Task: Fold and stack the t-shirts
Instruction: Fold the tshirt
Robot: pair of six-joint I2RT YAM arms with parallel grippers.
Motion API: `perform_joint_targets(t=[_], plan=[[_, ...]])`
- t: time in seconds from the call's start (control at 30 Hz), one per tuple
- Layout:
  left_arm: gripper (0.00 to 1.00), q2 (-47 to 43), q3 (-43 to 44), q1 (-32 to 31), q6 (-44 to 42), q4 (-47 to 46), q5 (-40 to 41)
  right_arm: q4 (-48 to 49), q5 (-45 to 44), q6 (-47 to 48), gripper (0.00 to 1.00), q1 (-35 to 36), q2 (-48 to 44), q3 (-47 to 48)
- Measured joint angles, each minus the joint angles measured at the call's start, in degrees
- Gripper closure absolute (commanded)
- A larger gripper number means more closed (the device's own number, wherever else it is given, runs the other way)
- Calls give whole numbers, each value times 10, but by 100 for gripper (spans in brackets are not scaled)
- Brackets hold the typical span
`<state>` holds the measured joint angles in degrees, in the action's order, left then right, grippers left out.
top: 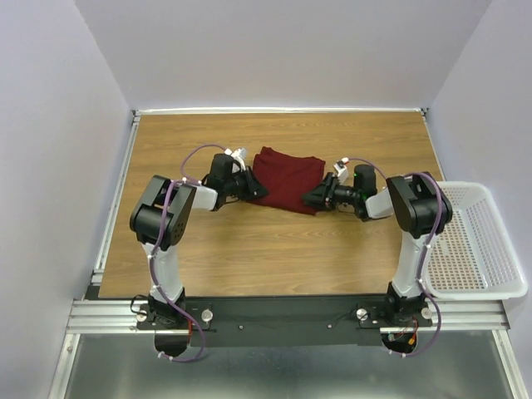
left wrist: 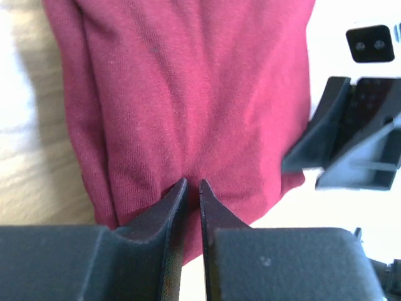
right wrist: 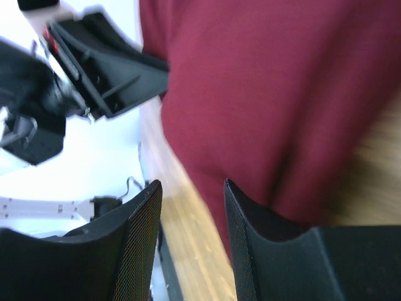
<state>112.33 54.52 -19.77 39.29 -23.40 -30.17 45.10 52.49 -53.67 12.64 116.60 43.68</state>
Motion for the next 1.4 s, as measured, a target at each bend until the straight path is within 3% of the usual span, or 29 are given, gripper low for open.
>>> perform_joint_targets(t=[0.3, 0.6, 0.8, 0.93, 1.07, 1.2, 1.4], plan=[[78, -113, -86, 11, 37, -5, -3, -16, 2, 3, 48, -40, -39, -6], [75, -365, -127, 37, 27, 35, 68, -14, -22, -36, 46, 77, -79, 91], [75, -451, -141, 54, -14, 87, 133, 7, -56, -64, 46, 130, 9, 146], [74, -439, -154, 54, -29, 105, 144, 9, -78, -93, 48, 132, 80, 144], [72, -373, -144, 53, -34, 111, 131, 8, -83, -92, 47, 129, 67, 145], [71, -280, -103, 36, -31, 116, 114, -20, -85, -78, 47, 119, 39, 153], [72, -139, 16, 11, 1, 58, 84, -27, -92, -62, 47, 39, 4, 200]])
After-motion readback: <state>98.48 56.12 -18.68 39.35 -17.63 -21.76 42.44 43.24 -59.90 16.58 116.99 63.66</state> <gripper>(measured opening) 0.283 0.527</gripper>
